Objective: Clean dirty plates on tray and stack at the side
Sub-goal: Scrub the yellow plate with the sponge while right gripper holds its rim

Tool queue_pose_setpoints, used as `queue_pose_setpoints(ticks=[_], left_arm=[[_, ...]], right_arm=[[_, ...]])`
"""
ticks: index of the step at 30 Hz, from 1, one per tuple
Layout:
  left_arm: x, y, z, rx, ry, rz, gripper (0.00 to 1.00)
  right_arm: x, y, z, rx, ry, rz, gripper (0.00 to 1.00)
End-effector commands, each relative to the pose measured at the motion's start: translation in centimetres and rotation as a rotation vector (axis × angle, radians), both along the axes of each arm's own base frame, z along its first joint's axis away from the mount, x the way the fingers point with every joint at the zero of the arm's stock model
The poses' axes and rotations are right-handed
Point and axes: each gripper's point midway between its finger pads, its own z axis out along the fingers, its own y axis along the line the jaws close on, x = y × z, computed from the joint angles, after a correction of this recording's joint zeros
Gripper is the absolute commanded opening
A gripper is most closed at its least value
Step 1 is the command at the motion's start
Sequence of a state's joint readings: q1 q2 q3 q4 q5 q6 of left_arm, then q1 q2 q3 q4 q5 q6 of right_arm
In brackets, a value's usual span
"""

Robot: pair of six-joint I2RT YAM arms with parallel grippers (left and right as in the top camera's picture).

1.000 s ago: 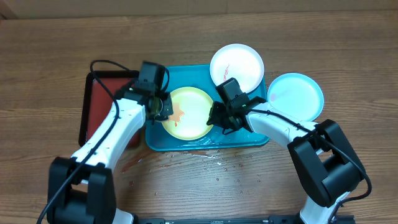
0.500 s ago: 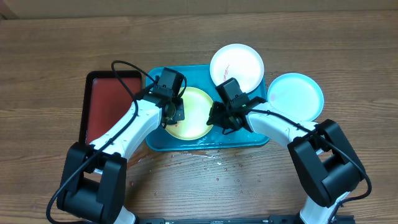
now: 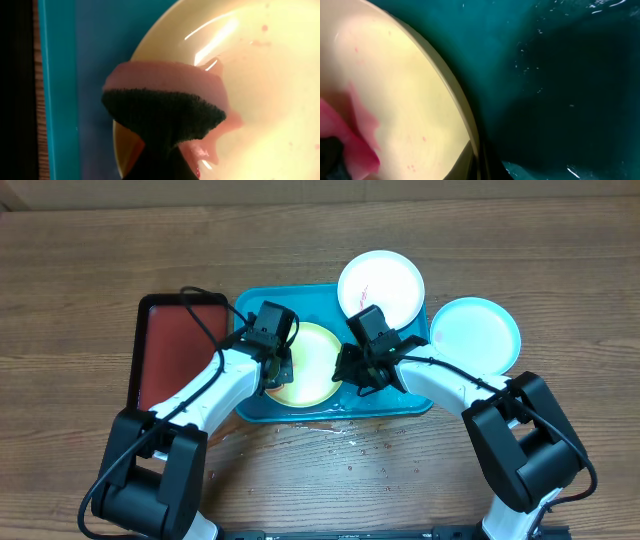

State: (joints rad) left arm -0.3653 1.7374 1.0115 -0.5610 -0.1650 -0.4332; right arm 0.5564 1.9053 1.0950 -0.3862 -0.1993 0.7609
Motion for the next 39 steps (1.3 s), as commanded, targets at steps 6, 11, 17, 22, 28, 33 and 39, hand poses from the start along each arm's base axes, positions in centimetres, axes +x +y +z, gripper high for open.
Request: queue_pose_setpoints(ticks=[6, 11, 17, 22, 28, 33, 39], left_arm=[[-1.7, -2.7, -1.3, -0.108, 0.075, -0.201, 0.05], [-1.8, -5.8, -0.6, -0.233, 0.053, -0.414, 0.04], [0.0, -5.9, -0.1, -0.204, -0.026, -0.443, 0.04], [3.5, -4.2, 0.9, -0.102, -0.167, -0.307, 0.04], [6.1, -1.8, 2.3, 0.019, -0.287, -0.184, 0.04], [7.5, -1.1, 3.7, 0.065, -0.349, -0.15, 0.04], [8.8, -1.7, 7.3, 0.061, -0.332, -0.151, 0.04]], right_arm=[[-0.1, 1.1, -0.3, 0.022, 0.001, 0.021, 0.04], [-0.2, 1.1, -0.3, 0.022, 0.001, 0.023, 0.04], [-0.2, 1.1, -0.3, 0.022, 0.001, 0.024, 0.04], [-0.3, 1.1, -0.3, 0.019, 0.005, 0.024, 0.04], [-0.2, 1.1, -0.3, 0.019, 0.004, 0.024, 0.04], [-0.2, 1.1, -0.3, 0.019, 0.004, 0.024, 0.04], [-0.3, 1.0, -0.4, 0.015, 0.006, 0.026, 0.04]])
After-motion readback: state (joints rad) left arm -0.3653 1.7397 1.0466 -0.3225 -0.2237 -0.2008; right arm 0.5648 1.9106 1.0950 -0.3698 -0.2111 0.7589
